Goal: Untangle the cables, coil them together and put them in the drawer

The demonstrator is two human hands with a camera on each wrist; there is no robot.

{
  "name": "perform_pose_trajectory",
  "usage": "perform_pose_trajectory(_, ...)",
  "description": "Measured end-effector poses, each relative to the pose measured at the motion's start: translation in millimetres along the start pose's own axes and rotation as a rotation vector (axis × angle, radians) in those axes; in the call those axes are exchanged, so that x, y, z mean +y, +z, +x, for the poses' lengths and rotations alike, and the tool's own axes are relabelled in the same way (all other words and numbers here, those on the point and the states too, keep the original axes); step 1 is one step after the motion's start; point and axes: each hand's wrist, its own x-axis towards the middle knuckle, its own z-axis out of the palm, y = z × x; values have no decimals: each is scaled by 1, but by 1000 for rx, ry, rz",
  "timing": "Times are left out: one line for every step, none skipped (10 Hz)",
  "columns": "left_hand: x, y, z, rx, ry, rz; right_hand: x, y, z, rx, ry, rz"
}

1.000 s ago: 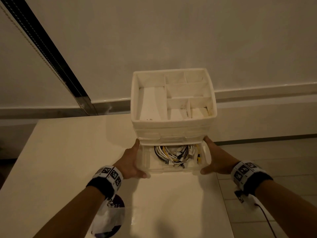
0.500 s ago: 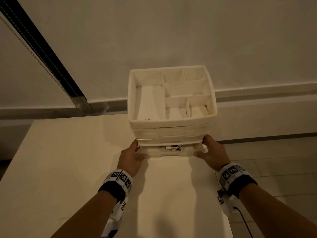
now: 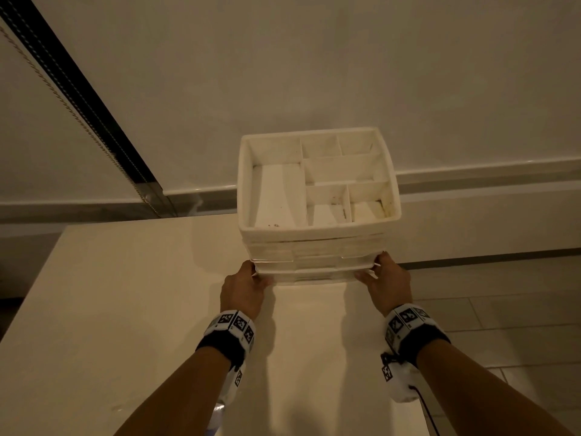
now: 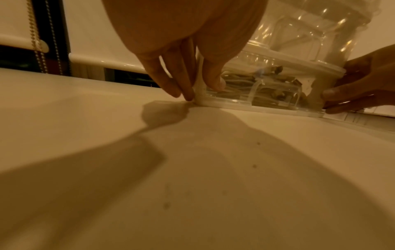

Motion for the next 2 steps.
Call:
perform_pose_trajectory(1, -3, -1, -49, 16, -20, -4, 0, -2, -46, 17, 12)
perform_pose_trajectory(-3, -10, -31, -141, 41, -167, 6, -6, -39, -84, 8, -3)
